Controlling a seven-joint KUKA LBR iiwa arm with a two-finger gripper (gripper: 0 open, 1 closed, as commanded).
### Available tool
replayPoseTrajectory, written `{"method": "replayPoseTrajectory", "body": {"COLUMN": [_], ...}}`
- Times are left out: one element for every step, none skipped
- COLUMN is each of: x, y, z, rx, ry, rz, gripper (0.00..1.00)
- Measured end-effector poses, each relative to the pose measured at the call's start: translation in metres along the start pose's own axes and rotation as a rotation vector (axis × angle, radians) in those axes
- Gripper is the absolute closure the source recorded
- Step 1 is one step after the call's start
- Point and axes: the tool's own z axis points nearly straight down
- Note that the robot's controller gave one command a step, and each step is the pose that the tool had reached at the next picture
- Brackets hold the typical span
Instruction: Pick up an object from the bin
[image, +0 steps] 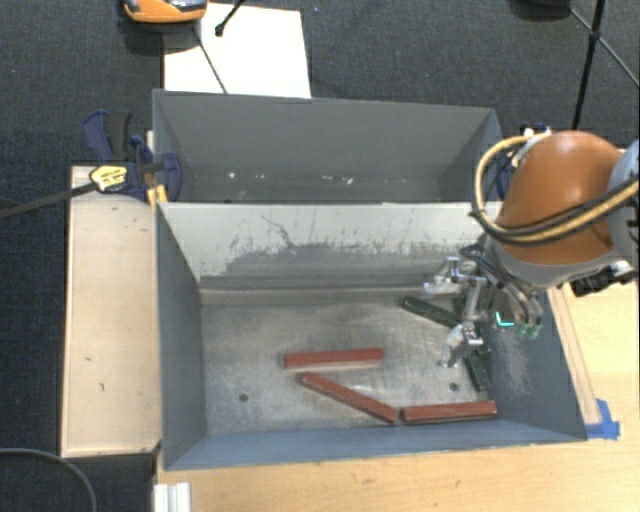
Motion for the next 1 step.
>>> {"method": "replayPoseTrajectory", "body": {"x": [-0.0017], "y": [0.0001], "z": [-0.0033], "rx": [0.001], "ry": [-0.007], "rz": [-0.001], "gripper": [0.0]}}
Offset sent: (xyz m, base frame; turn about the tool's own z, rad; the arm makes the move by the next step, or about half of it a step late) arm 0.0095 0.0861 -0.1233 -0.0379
